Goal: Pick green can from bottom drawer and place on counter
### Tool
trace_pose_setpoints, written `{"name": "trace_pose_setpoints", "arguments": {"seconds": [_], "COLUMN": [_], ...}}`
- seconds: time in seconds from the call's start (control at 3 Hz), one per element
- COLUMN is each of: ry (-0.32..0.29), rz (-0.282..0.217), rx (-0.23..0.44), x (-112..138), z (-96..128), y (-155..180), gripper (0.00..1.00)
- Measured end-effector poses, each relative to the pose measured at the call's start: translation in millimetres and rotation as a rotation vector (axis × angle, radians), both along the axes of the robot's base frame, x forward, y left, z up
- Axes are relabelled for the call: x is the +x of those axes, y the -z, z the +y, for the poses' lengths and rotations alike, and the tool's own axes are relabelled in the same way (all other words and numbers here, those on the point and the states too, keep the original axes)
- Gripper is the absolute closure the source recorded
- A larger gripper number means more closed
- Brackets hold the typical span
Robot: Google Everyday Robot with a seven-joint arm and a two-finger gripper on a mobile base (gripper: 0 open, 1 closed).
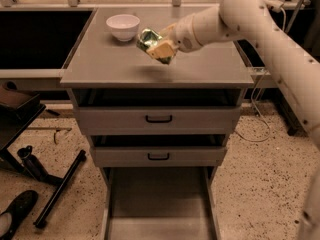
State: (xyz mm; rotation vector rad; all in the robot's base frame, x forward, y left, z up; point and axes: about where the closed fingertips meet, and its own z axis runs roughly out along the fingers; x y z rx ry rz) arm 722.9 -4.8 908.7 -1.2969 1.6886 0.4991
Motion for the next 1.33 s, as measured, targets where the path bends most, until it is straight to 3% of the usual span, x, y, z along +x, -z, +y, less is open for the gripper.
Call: {"name": "trace_pose_setpoints", "arguments": {"seconds": [0.33, 0.67, 1.0, 1.33], "ry": [0.100, 0.171, 0.197, 0.197], "rz": [0.004, 0.072, 0.142, 0.147], "rx": [-0.035, -0.038, -0.027, -0.026], "x": [61, 89, 92, 92], "z": [0, -7, -12, -11], "y": [0, 18, 35, 36], "gripper": [1.00, 1.00, 1.00, 0.82]}}
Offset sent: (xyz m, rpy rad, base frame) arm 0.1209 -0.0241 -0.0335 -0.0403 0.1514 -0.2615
